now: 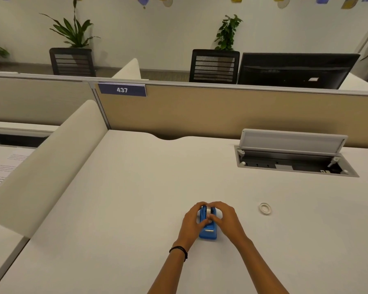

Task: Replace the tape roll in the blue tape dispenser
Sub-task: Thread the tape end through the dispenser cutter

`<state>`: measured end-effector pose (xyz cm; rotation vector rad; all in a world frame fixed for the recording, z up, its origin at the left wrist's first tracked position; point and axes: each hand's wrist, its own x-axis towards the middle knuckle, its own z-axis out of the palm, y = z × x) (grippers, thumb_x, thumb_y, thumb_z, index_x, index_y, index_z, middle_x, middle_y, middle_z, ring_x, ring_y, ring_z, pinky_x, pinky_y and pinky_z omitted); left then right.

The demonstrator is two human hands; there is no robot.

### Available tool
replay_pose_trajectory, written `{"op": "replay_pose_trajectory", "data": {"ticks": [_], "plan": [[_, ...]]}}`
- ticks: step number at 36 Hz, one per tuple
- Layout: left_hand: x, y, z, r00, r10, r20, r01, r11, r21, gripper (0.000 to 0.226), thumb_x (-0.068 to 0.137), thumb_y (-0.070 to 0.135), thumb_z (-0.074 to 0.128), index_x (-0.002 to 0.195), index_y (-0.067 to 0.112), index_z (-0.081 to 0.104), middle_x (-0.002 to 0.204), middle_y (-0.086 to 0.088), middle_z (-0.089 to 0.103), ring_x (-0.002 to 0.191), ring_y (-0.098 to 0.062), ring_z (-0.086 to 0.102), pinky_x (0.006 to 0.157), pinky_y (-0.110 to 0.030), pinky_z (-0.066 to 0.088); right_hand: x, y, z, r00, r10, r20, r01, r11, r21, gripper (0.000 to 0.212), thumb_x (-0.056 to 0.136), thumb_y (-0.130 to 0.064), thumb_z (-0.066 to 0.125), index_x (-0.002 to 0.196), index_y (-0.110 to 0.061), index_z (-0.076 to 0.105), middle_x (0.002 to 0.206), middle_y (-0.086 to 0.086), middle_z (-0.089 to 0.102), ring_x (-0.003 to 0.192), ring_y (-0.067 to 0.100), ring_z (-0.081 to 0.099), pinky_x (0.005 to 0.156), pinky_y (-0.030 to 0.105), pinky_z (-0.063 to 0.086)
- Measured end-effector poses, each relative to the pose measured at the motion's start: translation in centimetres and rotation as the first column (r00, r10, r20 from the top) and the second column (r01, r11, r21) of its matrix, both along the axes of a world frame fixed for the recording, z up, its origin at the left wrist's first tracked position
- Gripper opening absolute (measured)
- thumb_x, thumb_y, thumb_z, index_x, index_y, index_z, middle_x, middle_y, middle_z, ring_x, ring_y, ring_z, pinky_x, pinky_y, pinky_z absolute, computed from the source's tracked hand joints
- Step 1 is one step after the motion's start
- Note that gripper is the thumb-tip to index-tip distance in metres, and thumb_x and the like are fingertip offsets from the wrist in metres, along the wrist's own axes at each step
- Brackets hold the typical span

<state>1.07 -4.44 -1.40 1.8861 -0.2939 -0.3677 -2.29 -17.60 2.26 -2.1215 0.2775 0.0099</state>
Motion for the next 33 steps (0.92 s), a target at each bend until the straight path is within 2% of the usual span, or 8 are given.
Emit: {"op": "replay_pose_trajectory", "data": {"ticks": [3, 11, 14, 17, 21, 25, 30, 33], "plan": [[0.1, 0.1, 0.0, 1.0, -0.01, -0.012, 0.01, 1.0, -0.011, 0.047, 0.08, 0.023, 0.069, 0.122, 0.019, 0.049, 0.127, 0.0, 0.056, 0.111, -0.011, 0.051, 0.098, -0.025, 0.04, 0.2, 0.0, 0.1, 0.996, 0.008, 0.084, -0.005, 0.999, -0.034, 0.015, 0.084, -0.014, 0.062, 0.099, -0.012, 0.064, 0.106, 0.009, 0.066, 0.094, 0.018, 0.059, 0.086, 0.023, 0.042], [0.1, 0.2, -0.2, 0.999, -0.015, -0.03, 0.015, 1.0, 0.005, 0.05, 0.08, 0.03, 0.067, 0.125, 0.023, 0.045, 0.13, 0.0, 0.054, 0.118, -0.016, 0.051, 0.103, -0.034, 0.04, 0.5, 0.2, 0.1, 0.985, 0.034, 0.17, -0.007, 0.987, -0.159, 0.007, 0.085, -0.012, 0.06, 0.086, -0.01, 0.067, 0.095, 0.008, 0.069, 0.085, 0.014, 0.056, 0.089, 0.031, 0.043], [0.1, 0.3, -0.4, 0.998, -0.052, -0.032, 0.053, 0.999, 0.012, 0.05, 0.081, 0.033, 0.065, 0.125, 0.026, 0.043, 0.131, 0.002, 0.052, 0.117, -0.014, 0.05, 0.102, -0.031, 0.04, 0.4, 0.4, 0.1, 0.981, 0.045, 0.187, -0.002, 0.975, -0.222, 0.009, 0.086, -0.011, 0.059, 0.088, -0.006, 0.066, 0.096, 0.01, 0.069, 0.086, 0.014, 0.055, 0.097, 0.03, 0.035], [0.3, 0.7, -0.2, 0.992, -0.124, -0.026, 0.124, 0.992, 0.012, 0.047, 0.084, 0.032, 0.062, 0.125, 0.031, 0.04, 0.129, 0.011, 0.049, 0.116, -0.006, 0.046, 0.1, -0.022, 0.037, 0.4, 0.5, 0.1, 0.981, 0.056, 0.188, -0.004, 0.965, -0.264, 0.011, 0.086, -0.012, 0.059, 0.092, -0.006, 0.065, 0.102, 0.011, 0.067, 0.095, 0.023, 0.057, 0.089, 0.025, 0.036], [0.6, 1.3, -0.4, 0.978, -0.209, -0.02, 0.209, 0.978, 0.01, 0.039, 0.093, 0.027, 0.048, 0.13, 0.03, 0.037, 0.13, 0.013, 0.045, 0.12, -0.004, 0.045, 0.101, -0.014, 0.037, 0.4, 0.5, 0.3, 0.976, 0.08, 0.203, -0.015, 0.953, -0.303, 0.006, 0.086, -0.01, 0.059, 0.084, -0.009, 0.064, 0.094, 0.009, 0.066, 0.087, 0.022, 0.058, 0.082, 0.027, 0.043], [0.7, 1.5, -0.7, 0.986, -0.161, -0.046, 0.161, 0.987, -0.009, 0.036, 0.098, 0.02, 0.034, 0.133, 0.022, 0.038, 0.131, 0.013, 0.043, 0.12, -0.003, 0.042, 0.09, 0.004, 0.033, 0.2, 0.8, 0.4, 0.979, 0.085, 0.185, -0.022, 0.948, -0.318, 0.007, 0.086, -0.01, 0.058, 0.082, -0.01, 0.063, 0.09, 0.007, 0.064, 0.082, 0.018, 0.055, 0.074, 0.011, 0.035], [0.7, 0.6, -1.0, 1.0, -0.024, -0.007, 0.023, 0.999, -0.047, 0.027, 0.094, 0.016, 0.046, 0.119, 0.02, 0.053, 0.123, 0.0, 0.058, 0.109, -0.011, 0.055, 0.088, -0.006, 0.044, 0.0, 1.0, 0.2, 0.985, 0.082, 0.154, -0.033, 0.955, -0.296, 0.009, 0.087, -0.012, 0.057, 0.087, -0.007, 0.064, 0.094, 0.011, 0.064, 0.079, 0.007, 0.05, 0.072, 0.005, 0.035], [0.8, 0.3, -1.2, 0.999, 0.047, 0.004, -0.047, 0.996, -0.079, 0.021, 0.091, 0.016, 0.053, 0.11, 0.025, 0.057, 0.115, -0.003, 0.064, 0.101, -0.012, 0.061, 0.084, -0.009, 0.048, 0.0, 1.2, 0.2, 0.982, 0.092, 0.163, -0.036, 0.947, -0.318, 0.009, 0.086, -0.012, 0.059, 0.086, -0.006, 0.065, 0.094, 0.011, 0.063, 0.08, 0.011, 0.048, 0.074, 0.008, 0.034]]}}
